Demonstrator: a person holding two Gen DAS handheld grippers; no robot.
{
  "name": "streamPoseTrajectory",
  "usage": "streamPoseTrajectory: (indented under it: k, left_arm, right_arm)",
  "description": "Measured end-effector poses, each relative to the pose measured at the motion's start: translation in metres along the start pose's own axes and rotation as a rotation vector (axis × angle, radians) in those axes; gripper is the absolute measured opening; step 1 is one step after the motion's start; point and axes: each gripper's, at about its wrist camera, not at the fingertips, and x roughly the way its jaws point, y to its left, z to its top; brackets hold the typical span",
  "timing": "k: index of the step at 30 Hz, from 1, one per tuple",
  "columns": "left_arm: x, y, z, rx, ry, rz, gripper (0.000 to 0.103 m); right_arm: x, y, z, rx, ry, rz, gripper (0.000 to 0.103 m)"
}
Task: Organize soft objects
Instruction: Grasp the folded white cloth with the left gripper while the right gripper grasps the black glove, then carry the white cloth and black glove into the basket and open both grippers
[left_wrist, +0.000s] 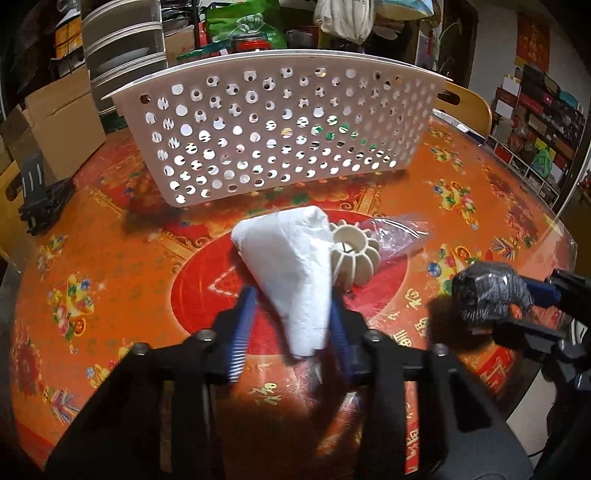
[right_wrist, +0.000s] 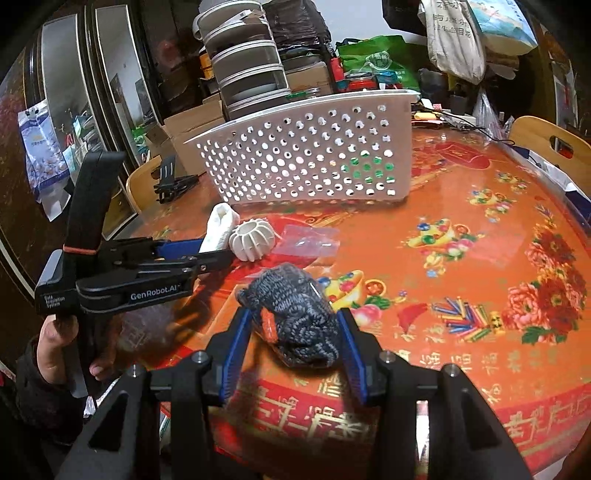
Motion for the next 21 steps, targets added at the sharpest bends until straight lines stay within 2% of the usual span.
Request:
streamPoseTrajectory:
  k: [2,5,10,21]
  left_arm:
    - [-0.002,0.000,-0.001,-0.003,-0.006,-0.010,0.019]
    - [-0.007,0.001,-0.005,0.000,-0.027,-0.010,0.015]
    - [-0.020,0.004,-0.018,0.008,-0.059,-0.005,0.013]
    - [-0.062,0.033,-0.036,-0.045,-0.129,0.035,0.012]
  right_arm:
    - [-0.001,-0.002,0.000,0.004,-0.003,-0.004,0.047]
    - [-0.004,-0.005,0.001,0.009,-0.008,-0.013,0.047]
    - [-0.008,-0.011,0.003,0.021,-0.016,-0.030,0.047]
    - [-0.008,-0.014,0.010,0.012,-0.027,-0.062,0.047]
